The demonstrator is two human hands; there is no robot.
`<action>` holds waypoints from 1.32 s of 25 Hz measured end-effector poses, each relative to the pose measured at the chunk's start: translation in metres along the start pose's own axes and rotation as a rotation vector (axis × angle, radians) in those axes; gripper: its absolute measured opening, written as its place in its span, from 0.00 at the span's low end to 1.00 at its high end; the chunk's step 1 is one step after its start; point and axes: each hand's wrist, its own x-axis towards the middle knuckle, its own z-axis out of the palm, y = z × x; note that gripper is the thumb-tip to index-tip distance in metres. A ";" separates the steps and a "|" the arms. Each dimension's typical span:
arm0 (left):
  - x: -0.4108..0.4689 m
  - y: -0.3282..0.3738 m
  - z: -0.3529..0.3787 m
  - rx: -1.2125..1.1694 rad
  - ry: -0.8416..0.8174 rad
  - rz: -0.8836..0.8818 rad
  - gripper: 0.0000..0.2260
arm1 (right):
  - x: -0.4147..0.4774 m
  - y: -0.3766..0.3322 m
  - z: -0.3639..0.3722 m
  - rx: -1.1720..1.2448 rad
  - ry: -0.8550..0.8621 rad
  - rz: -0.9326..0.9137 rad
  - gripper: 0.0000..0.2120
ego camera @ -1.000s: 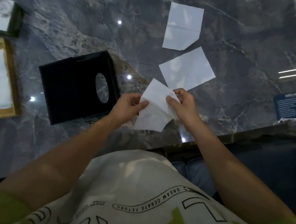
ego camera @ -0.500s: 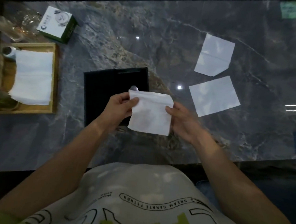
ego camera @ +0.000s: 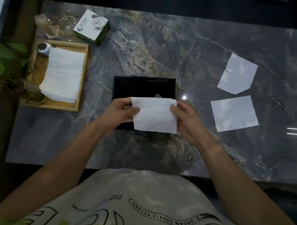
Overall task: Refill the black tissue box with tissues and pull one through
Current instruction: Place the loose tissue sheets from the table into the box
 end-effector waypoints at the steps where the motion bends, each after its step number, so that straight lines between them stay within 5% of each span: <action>1: -0.002 0.002 -0.002 -0.013 -0.025 -0.005 0.11 | 0.001 -0.001 0.003 -0.002 0.001 -0.012 0.08; 16: -0.018 0.005 -0.018 -0.069 0.015 0.184 0.08 | 0.010 -0.016 0.017 -0.065 0.007 -0.006 0.16; 20: -0.021 0.010 -0.017 0.042 -0.030 0.247 0.12 | 0.008 -0.019 0.017 -0.173 -0.056 -0.012 0.22; 33: -0.017 0.014 -0.017 0.311 -0.029 0.251 0.15 | 0.004 -0.028 0.023 -0.068 -0.036 0.000 0.19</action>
